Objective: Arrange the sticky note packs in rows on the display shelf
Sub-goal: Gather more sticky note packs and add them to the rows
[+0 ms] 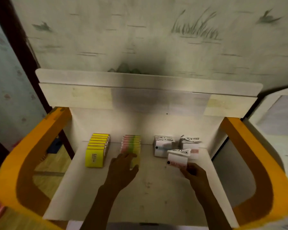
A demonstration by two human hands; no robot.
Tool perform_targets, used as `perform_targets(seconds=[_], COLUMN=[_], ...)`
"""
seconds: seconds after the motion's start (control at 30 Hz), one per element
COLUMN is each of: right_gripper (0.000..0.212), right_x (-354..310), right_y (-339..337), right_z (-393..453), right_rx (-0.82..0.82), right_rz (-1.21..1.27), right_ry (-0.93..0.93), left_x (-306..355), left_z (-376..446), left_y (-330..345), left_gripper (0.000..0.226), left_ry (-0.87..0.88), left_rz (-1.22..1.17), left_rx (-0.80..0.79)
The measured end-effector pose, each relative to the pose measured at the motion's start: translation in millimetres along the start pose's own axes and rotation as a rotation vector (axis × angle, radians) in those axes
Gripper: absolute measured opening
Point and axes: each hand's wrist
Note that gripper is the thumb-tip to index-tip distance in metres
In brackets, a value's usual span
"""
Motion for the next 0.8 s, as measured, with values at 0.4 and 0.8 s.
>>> perform_targets(seconds=[0.4,0.8], right_gripper=[0.028,0.021], right_x=[16,23], right_y=[-69,-67], right_z=[84,95], right_rx=[0.214,0.168], right_rz=[-0.219,-0.348], right_ry=[-0.072,-0.244], left_x=[83,122], left_z=[-2,-21], left_y=[13,21], left_gripper=[0.037,0.033], left_ry=[-0.054,-0.156], left_rz=[-0.020,-0.029], left_rx=[-0.197,-0.171])
Point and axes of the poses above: each hand's wrist, its own z-axis towards the middle knuckle, its own y-axis out of the palm, x = y × z, and after that the axes turned 13 degrees about z, right-handed
